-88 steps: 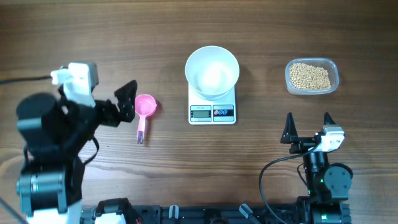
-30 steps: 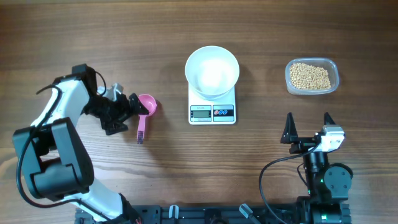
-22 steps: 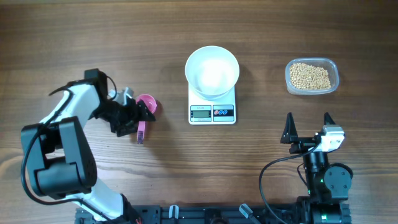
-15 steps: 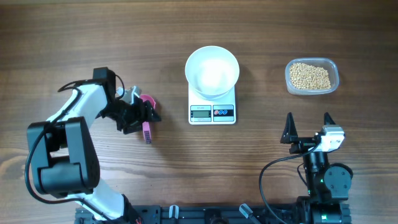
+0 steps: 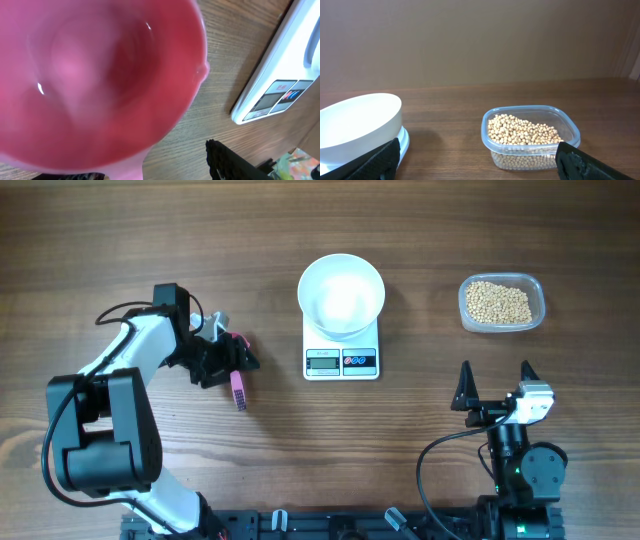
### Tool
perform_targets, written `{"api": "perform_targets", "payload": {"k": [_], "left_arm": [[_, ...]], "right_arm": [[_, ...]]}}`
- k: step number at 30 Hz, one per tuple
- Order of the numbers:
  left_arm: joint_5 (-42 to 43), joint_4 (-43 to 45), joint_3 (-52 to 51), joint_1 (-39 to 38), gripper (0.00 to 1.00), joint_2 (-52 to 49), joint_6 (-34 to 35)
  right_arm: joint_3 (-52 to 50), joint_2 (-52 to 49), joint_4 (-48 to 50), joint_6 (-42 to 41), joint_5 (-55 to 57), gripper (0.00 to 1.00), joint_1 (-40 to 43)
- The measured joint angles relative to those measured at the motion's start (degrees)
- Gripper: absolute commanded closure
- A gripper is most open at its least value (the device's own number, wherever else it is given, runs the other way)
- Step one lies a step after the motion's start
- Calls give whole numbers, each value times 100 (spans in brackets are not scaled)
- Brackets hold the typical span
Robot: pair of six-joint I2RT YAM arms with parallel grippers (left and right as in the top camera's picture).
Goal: Scoop item into bowl and weigh 150g on scale
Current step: 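Lift the pink scoop with the left gripper and raise it up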
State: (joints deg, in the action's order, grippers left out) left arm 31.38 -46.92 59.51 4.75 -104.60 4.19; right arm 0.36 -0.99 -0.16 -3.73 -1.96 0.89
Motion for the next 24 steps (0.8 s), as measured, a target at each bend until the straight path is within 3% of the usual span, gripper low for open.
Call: {"api": "perform_targets", "payload": {"k": [5, 14, 18, 24], "left_arm": [[0, 149, -98, 0, 33, 0, 131], [66, 313, -323, 0, 55, 2, 236], [37, 376, -354, 0, 57, 0, 247], [9, 398, -369, 0, 77, 0, 258]], "right_arm": [[0, 0, 0, 0, 0, 0, 0], [0, 0, -2, 0, 0, 0, 0], [0, 0, 0, 0, 0, 0, 0], [0, 0, 0, 0, 0, 0, 0]]}}
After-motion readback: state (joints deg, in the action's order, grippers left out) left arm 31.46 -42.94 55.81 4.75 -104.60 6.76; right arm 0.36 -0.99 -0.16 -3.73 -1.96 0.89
